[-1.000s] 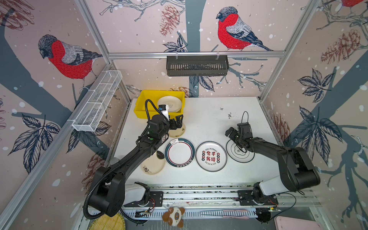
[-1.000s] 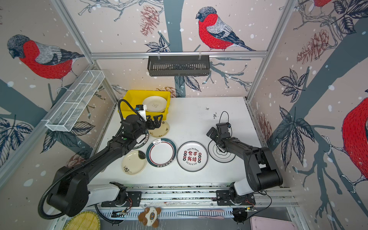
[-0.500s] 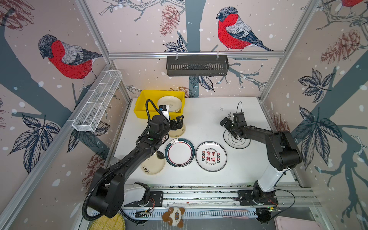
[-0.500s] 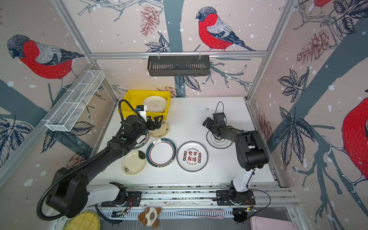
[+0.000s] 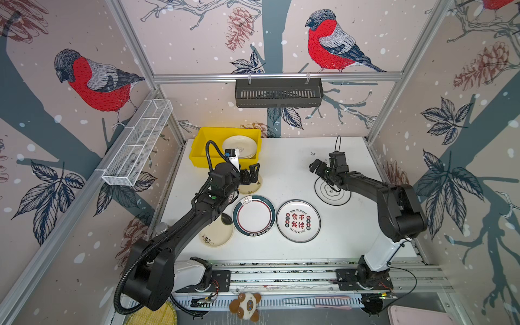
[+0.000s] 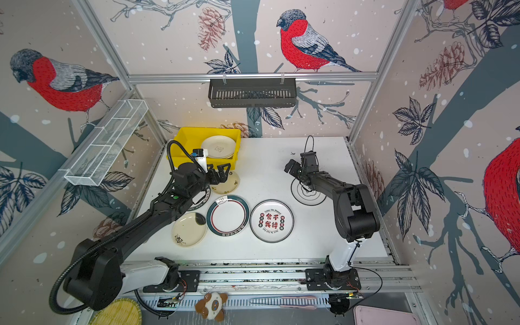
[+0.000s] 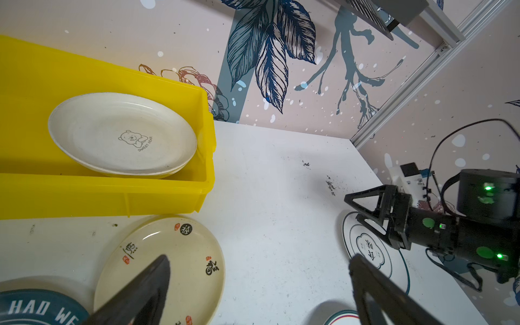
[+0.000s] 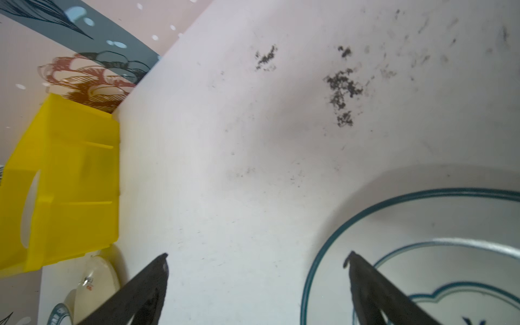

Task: Place the plates into the plastic bin on the countertop
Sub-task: 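Slide the green-rimmed cloud plate farther from the robot with the right gripper, then grasp the green-rimmed plate's edge with the right gripper and tilt it upright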

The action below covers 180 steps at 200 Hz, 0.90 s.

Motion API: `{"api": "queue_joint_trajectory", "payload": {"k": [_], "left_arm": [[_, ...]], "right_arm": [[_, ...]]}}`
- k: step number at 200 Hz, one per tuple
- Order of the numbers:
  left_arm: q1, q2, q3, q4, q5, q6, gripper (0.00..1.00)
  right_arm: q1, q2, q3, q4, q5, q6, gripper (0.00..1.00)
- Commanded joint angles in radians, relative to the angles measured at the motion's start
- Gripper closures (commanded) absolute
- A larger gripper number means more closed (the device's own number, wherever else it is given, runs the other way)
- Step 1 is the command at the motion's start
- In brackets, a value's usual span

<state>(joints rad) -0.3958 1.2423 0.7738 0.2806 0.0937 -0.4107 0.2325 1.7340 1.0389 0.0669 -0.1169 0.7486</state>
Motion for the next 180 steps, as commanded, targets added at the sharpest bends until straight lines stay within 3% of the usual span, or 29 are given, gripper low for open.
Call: {"api": "queue_joint_trajectory", "payload": {"k": [1, 23, 56, 91, 126, 180], "left_arm": [[-0.006, 0.001, -0.001, 0.036, -0.011, 0.011, 0.02], [-0.013, 0.011, -0.002, 0.043, 0.003, 0.006, 0.02], [-0.049, 0.021, -0.012, 0.076, -0.004, 0.007, 0.02], [-0.09, 0.072, 0.01, 0.101, 0.012, 0.012, 0.02], [-0.127, 0.092, -0.026, 0.218, 0.024, 0.003, 0.02], [-0.166, 0.138, -0.006, 0.259, 0.061, -0.019, 0.02]], "right_arm": [[-0.013, -0.06, 0.0, -0.068, 0.04, -0.04, 0.0], [-0.031, -0.152, -0.041, -0.111, 0.049, -0.051, 0.01], [-0.129, -0.278, -0.168, -0.164, -0.026, -0.042, 0.01], [-0.15, -0.461, -0.291, -0.277, 0.11, -0.106, 0.01], [-0.27, -0.605, -0.478, -0.195, -0.043, -0.063, 0.0], [-0.345, -0.712, -0.624, -0.163, -0.116, -0.066, 0.01]]}}
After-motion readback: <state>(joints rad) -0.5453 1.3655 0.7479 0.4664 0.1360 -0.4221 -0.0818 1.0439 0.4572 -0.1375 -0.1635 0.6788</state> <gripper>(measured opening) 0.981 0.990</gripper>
